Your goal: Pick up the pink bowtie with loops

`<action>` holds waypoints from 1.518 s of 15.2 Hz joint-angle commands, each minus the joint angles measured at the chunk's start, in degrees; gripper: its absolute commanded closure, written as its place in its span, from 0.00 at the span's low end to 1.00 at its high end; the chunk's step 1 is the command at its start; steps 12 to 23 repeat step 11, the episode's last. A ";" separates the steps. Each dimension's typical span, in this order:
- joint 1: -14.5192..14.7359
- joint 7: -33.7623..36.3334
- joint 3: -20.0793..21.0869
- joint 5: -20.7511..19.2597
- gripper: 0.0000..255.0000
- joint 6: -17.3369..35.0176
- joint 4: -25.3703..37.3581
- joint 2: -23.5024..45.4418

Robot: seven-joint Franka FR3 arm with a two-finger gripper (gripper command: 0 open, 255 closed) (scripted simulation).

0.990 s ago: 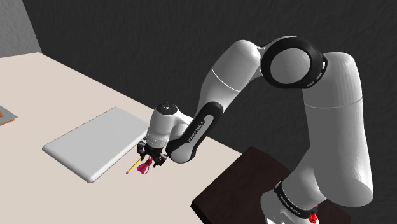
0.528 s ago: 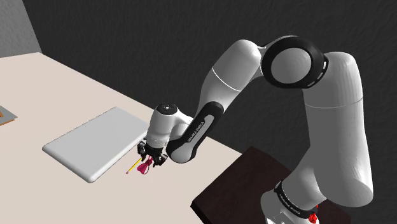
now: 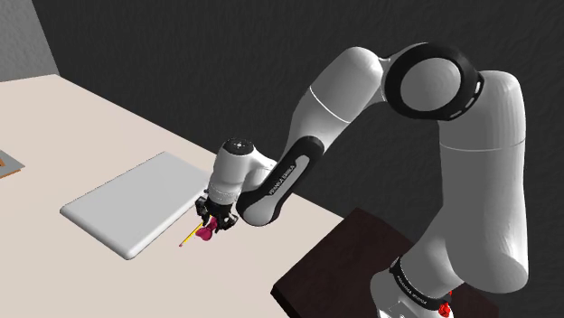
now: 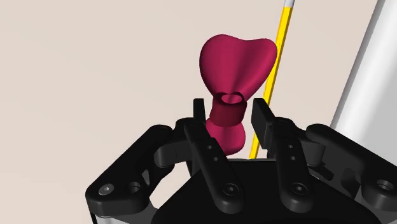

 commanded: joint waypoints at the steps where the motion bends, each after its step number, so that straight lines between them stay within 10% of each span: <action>1: -0.89 -0.57 1.01 0.58 1.00 -1.19 -0.44 -1.53; 23: -4.02 -2.80 4.85 3.48 1.00 -5.69 -2.10 -7.46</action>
